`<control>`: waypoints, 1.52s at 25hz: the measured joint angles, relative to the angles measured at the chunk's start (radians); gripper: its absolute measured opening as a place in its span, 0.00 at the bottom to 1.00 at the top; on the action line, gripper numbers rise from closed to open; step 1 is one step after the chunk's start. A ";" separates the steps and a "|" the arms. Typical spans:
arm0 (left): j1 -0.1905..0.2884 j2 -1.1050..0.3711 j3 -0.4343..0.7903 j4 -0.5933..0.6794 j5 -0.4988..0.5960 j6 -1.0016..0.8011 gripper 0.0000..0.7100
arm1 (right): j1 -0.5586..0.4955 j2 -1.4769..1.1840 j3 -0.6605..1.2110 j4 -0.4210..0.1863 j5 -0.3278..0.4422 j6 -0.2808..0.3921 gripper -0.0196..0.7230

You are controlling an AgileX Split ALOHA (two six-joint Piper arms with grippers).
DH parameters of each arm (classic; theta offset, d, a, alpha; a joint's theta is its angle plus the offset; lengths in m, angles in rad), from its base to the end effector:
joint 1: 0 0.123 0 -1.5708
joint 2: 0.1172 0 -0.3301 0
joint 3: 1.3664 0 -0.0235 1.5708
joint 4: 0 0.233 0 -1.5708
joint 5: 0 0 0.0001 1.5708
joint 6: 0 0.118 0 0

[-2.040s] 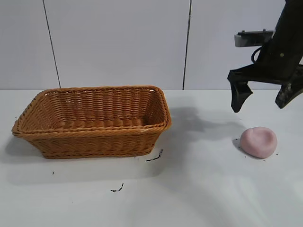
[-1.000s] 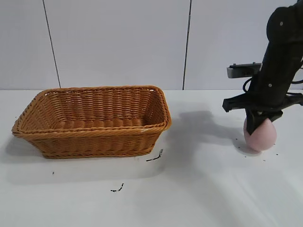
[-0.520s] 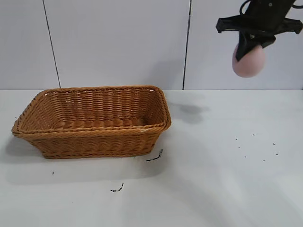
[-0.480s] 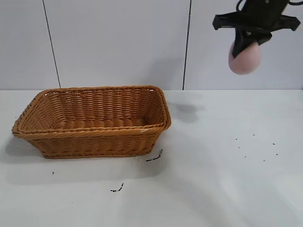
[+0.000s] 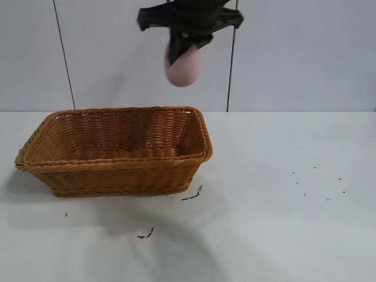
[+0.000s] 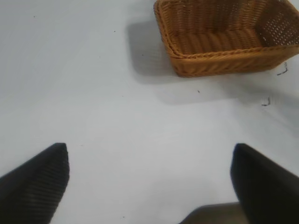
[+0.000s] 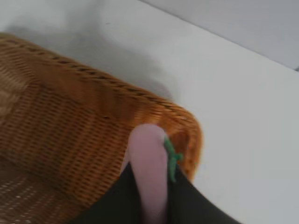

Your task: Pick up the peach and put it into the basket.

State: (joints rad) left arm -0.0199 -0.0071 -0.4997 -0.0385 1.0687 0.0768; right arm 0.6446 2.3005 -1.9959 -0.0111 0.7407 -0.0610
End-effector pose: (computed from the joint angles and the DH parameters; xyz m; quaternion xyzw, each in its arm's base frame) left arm -0.0434 -0.0031 0.2552 0.0421 0.8523 -0.0044 0.5213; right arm 0.4383 0.3284 0.2177 -0.3320 0.8937 0.0821 0.2902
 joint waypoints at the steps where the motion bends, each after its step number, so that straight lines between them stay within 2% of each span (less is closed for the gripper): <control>1: 0.000 0.000 0.000 0.000 0.000 0.000 0.97 | 0.002 0.014 0.000 0.001 -0.007 -0.002 0.11; 3: 0.000 0.000 0.000 0.000 0.000 0.000 0.97 | 0.002 0.040 0.000 0.005 -0.009 -0.003 0.24; 7: 0.000 0.000 0.000 0.000 0.000 0.000 0.97 | 0.002 0.048 -0.002 0.005 -0.012 -0.003 0.78; 9: 0.000 0.000 0.000 0.000 0.000 0.000 0.97 | 0.002 0.047 -0.019 0.004 -0.008 -0.003 0.90; 13: 0.000 0.000 0.000 0.000 0.000 0.000 0.97 | 0.002 0.047 -0.097 0.002 0.071 -0.003 0.95; 20: 0.000 0.000 0.000 0.000 0.000 0.000 0.97 | -0.051 0.044 -0.291 0.011 0.277 -0.003 0.95; 26: 0.000 0.000 0.000 0.000 0.000 0.000 0.97 | -0.209 0.038 -0.323 0.011 0.348 -0.003 0.95; 33: 0.000 0.000 0.000 0.000 0.000 0.000 0.97 | -0.457 0.038 -0.324 0.004 0.416 -0.003 0.95; 38: 0.000 0.000 0.000 0.000 0.000 0.000 0.97 | -0.569 0.038 -0.324 0.001 0.472 -0.003 0.95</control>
State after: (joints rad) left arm -0.0199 -0.0071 -0.4997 -0.0385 1.0687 0.0768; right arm 0.0760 2.3387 -2.3201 -0.0097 1.2123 -0.0642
